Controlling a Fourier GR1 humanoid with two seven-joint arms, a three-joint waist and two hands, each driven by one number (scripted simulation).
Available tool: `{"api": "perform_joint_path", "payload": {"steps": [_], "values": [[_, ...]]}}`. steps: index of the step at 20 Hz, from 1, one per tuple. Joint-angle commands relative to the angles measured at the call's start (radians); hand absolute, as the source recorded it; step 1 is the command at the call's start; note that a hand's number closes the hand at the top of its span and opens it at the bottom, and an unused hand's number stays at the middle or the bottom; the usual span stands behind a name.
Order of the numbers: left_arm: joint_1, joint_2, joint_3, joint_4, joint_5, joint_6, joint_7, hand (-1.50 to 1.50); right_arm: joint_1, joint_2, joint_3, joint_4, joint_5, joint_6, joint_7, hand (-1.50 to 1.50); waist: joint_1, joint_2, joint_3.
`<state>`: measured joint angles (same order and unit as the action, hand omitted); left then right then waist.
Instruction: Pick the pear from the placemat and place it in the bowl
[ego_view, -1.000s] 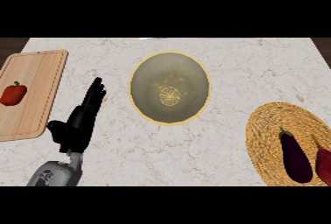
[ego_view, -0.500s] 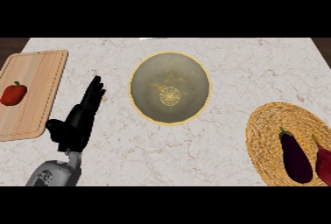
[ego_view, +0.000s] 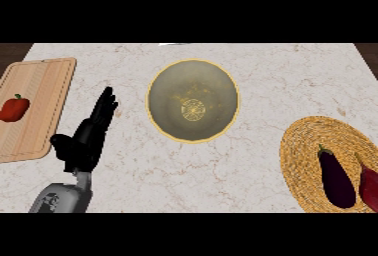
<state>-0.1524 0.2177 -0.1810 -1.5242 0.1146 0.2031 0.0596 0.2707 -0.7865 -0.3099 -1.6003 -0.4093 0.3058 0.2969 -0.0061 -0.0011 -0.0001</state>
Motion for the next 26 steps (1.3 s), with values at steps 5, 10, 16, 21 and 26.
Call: {"api": "perform_joint_path", "payload": {"steps": [5,10,16,21,26], "values": [[-0.035,-0.053,0.040,0.115,-0.031,-0.029,-0.068,0.00,-0.026,0.106,-0.072,-0.007,-0.023,0.071,0.040,-1.50,-0.001,0.001,0.000],[-0.027,-0.001,0.109,0.028,0.009,-0.093,0.001,0.00,-0.040,0.168,-0.090,-0.018,-0.009,0.075,0.102,-1.50,0.002,0.001,0.000],[-0.023,-0.110,0.048,0.067,-0.098,-0.024,-0.036,0.00,-0.032,0.274,-0.092,-0.018,0.091,0.084,0.062,-1.50,0.000,0.001,0.000],[-0.042,-0.070,0.107,0.015,-0.081,-0.094,0.039,0.00,-0.119,0.289,-0.115,0.076,0.153,0.114,0.051,-1.50,0.004,0.001,0.000],[0.005,-0.118,0.063,-0.029,-0.123,-0.055,0.047,0.00,-0.112,0.285,-0.107,0.183,0.286,0.123,-0.078,-1.50,0.005,0.001,0.000]]}}
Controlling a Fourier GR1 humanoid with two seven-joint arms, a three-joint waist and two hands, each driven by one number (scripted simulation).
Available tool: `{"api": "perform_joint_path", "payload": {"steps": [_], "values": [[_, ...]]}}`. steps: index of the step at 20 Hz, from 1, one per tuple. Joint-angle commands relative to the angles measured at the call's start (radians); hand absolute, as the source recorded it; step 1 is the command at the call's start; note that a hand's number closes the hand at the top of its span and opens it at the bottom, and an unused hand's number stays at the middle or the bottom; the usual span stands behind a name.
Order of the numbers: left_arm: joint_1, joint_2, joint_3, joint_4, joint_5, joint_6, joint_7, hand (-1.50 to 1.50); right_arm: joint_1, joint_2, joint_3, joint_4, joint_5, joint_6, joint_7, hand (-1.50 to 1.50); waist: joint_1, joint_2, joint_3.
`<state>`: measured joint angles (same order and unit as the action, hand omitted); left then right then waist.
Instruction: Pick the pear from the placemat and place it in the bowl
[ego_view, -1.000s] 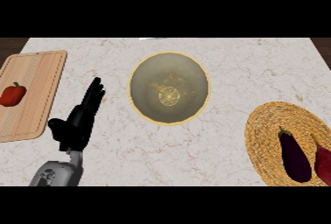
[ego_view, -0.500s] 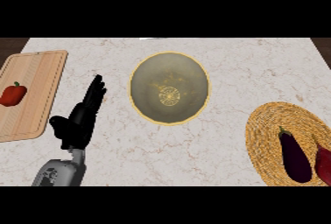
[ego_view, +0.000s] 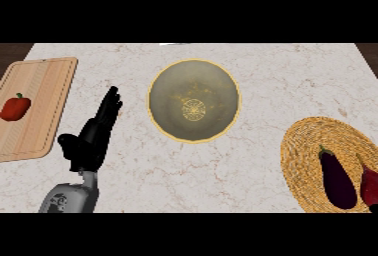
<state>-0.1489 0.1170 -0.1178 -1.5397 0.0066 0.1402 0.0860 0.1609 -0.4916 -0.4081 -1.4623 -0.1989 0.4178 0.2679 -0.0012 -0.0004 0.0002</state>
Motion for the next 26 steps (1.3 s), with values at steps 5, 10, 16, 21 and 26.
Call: {"api": "perform_joint_path", "payload": {"steps": [5,10,16,21,26], "values": [[-0.046,0.012,0.051,0.011,0.010,-0.037,0.040,0.00,-0.065,-0.010,0.045,0.119,0.204,-0.034,-0.063,-1.50,0.001,0.000,0.000],[0.025,0.020,0.057,-0.060,0.007,-0.073,0.031,0.00,-0.049,0.020,0.041,0.191,0.242,0.002,-0.135,-1.50,0.001,0.000,0.000],[-0.014,-0.029,0.028,0.007,-0.029,-0.032,0.010,0.00,-0.062,0.004,0.151,0.120,0.357,0.026,-0.255,1.50,0.002,0.001,0.000],[0.060,-0.010,0.046,-0.045,-0.016,-0.061,-0.016,0.00,-0.022,0.058,0.158,0.099,0.373,0.020,-0.303,1.50,0.003,-0.001,0.000],[0.012,-0.033,0.048,0.023,-0.025,-0.065,-0.035,0.00,0.019,0.090,0.124,0.026,0.330,0.037,-0.287,1.50,-0.003,0.000,0.000]]}}
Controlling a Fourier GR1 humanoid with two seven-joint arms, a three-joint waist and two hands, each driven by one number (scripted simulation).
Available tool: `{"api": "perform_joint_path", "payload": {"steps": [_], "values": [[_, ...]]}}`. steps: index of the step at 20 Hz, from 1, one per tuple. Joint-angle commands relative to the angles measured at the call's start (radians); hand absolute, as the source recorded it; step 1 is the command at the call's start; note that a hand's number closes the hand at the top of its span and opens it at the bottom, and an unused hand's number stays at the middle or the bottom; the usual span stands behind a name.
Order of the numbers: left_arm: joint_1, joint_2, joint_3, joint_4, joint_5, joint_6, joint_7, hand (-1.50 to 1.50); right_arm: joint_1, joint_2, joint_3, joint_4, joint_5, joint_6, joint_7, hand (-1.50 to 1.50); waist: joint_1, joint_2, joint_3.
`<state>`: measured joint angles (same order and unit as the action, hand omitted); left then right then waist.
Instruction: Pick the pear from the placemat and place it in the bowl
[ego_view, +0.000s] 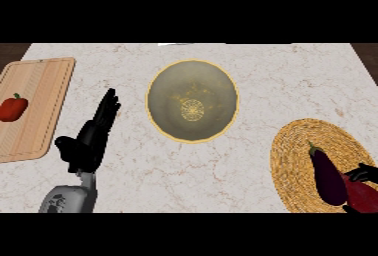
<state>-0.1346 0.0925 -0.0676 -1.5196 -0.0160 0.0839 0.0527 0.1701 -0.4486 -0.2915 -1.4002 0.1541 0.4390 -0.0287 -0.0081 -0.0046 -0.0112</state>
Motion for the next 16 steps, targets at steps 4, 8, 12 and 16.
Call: {"api": "perform_joint_path", "payload": {"steps": [4,8,12,16], "values": [[-0.021,-0.004,-0.017,-0.012,-0.013,-0.001,0.026,0.00,-0.123,0.331,0.213,-0.218,0.127,-0.266,0.145,1.50,0.045,-0.001,0.005],[-0.040,-0.015,-0.046,-0.009,-0.014,-0.020,0.031,0.00,-0.235,0.440,0.304,-0.253,0.215,-0.405,0.177,1.50,0.108,-0.002,0.000],[-0.049,-0.025,-0.065,-0.004,-0.017,-0.028,0.033,0.00,-0.348,0.445,0.423,-0.291,0.308,-0.594,0.222,1.50,0.129,-0.006,0.001],[-0.059,-0.024,-0.071,0.011,-0.018,-0.037,0.035,0.00,-0.469,0.447,0.526,-0.309,0.469,-0.757,0.321,1.50,0.130,-0.006,-0.004]]}}
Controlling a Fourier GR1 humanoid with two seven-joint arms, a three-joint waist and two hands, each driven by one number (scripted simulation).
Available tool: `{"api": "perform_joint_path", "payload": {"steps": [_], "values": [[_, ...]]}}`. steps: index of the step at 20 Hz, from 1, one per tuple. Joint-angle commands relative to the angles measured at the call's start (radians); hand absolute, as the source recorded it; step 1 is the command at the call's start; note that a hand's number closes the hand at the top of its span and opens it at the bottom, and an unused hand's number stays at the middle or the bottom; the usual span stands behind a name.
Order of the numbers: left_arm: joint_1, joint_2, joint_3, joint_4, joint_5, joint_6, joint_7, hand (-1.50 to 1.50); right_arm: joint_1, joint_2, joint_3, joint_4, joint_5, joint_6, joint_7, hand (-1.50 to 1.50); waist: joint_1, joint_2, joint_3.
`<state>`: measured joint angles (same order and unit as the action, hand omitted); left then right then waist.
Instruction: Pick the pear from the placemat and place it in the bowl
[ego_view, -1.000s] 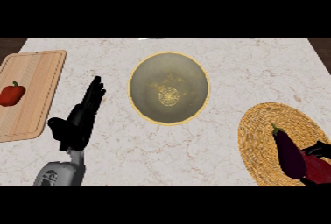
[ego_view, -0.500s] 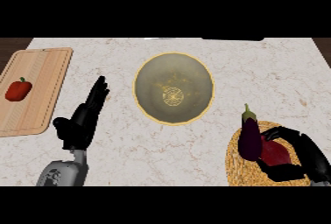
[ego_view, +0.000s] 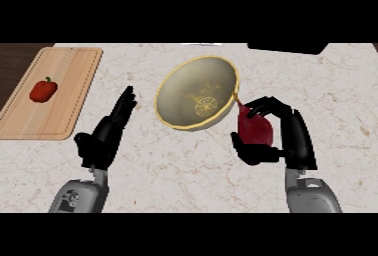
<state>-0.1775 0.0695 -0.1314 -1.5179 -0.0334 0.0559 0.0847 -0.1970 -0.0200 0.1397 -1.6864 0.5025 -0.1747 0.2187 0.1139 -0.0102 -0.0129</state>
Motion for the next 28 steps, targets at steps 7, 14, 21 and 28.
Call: {"api": "perform_joint_path", "payload": {"steps": [7,14,21,28], "values": [[-0.028,-0.007,-0.010,0.020,-0.013,0.005,0.019,0.00,-0.297,0.020,0.215,0.057,0.387,-0.298,0.354,1.50,0.006,-0.001,-0.005],[-0.029,-0.024,-0.010,0.031,-0.011,0.014,0.009,0.00,-0.549,0.020,0.284,0.181,0.582,-0.301,0.736,1.50,0.000,-0.004,-0.002],[-0.084,-0.011,0.011,0.036,-0.006,0.010,0.028,0.00,-0.908,0.020,0.255,0.363,0.677,-0.195,1.070,1.50,0.002,0.006,0.004],[-0.080,-0.028,0.011,0.044,-0.006,0.024,0.035,0.00,-1.052,0.020,0.275,0.582,0.681,-0.099,1.229,1.50,-0.016,0.013,0.007]]}}
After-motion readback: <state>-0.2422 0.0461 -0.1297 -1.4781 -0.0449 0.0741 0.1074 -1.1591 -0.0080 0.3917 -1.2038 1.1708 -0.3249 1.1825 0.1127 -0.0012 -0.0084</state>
